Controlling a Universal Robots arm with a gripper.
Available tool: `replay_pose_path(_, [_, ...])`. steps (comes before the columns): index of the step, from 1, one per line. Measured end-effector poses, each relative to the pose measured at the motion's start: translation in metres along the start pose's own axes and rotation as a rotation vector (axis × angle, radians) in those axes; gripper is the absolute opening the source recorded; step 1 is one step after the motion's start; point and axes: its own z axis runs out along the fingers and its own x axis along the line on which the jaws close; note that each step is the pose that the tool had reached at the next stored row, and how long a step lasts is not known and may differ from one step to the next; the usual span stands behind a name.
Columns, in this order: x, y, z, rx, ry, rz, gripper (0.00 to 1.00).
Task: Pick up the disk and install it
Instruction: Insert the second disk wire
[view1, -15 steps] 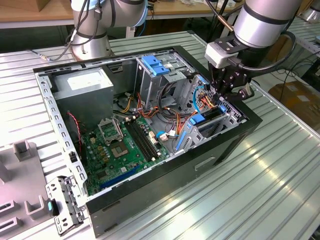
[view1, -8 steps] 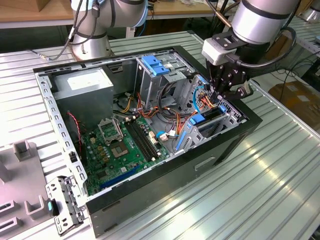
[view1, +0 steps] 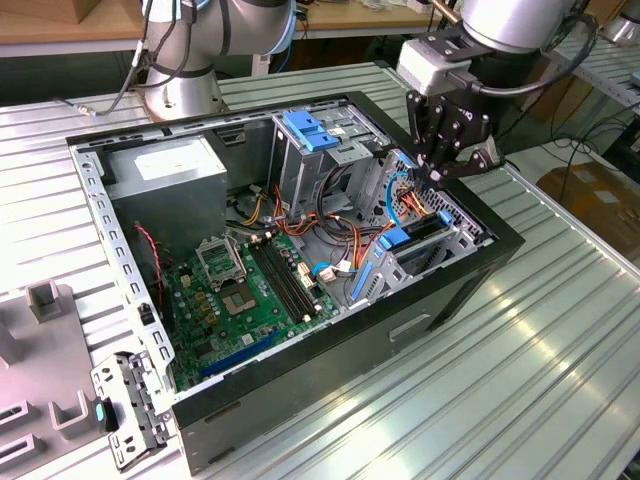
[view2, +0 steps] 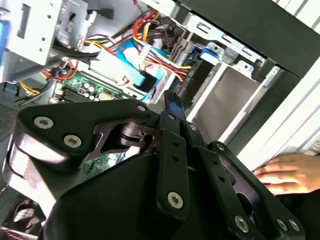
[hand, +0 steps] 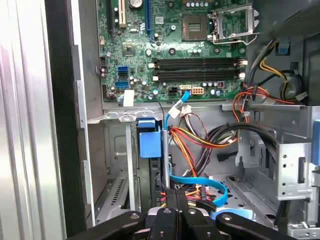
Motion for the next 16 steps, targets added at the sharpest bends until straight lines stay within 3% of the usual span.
replay_pose_path(3, [-0.0118,0.0000,-0.0050,-0.0135,0.0058,0.000,0.11])
replay_pose_path(6, [-0.0156,-0.0020,-0.0089,-0.0321,0.0103,0.000,0.11])
replay_pose_path(9, [-0.0177,-0.0045,-0.0089,-0.0447,0.0132,0.000,0.11])
replay_pose_path(11, [-0.0211,-0.0068,-0.0087,-0.0501,0.0171,0.000,0.11])
replay_pose_path(14, [-0.0316,-0.0073,-0.0081,-0.0508,0.0226,0.000,0.11])
replay_pose_path(16, [-0.0370,-0.0068,-0.0052,-0.0502,0.0357,-0.001,0.11])
